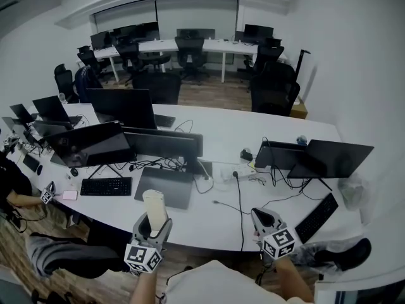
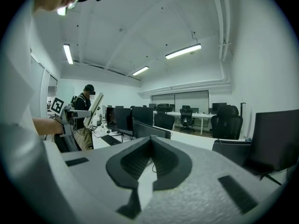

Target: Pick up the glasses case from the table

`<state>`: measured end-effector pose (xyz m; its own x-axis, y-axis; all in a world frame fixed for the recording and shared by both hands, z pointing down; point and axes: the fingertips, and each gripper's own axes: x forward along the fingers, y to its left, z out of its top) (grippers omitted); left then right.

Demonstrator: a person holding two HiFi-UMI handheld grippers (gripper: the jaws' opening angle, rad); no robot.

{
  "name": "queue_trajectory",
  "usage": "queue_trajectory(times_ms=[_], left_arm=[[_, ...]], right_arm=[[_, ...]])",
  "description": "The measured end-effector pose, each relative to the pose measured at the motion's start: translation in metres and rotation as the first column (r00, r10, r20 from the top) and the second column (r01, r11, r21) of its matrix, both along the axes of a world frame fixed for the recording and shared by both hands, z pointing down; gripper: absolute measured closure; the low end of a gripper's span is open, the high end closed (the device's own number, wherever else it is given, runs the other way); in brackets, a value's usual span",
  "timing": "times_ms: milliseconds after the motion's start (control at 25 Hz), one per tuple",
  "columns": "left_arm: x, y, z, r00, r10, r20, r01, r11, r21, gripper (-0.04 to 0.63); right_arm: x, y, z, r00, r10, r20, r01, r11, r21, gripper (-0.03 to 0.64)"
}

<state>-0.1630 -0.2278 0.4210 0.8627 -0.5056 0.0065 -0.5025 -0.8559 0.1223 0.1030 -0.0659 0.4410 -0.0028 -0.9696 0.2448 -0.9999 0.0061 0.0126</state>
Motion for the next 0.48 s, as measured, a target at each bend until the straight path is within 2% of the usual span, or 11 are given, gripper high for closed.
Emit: queue_trajectory(times_ms=[240, 480], left_arm=[[-0.001, -0.002, -0.006, 1.000, -0.007, 0.016, 0.007, 1.000, -0.017, 0.298], [-0.002, -0.005, 0.006, 1.000, 0.009, 0.007, -0.009, 1.000, -0.002, 0.298]], right_arm=[[-0.003, -0.003, 0.002, 1.000, 0.002, 0.003, -0.002, 1.000, -0.004, 0.618], [-0.003, -0.005, 0.004, 1.000, 0.009, 0.006, -0.009, 1.000, -0.003, 0.618]])
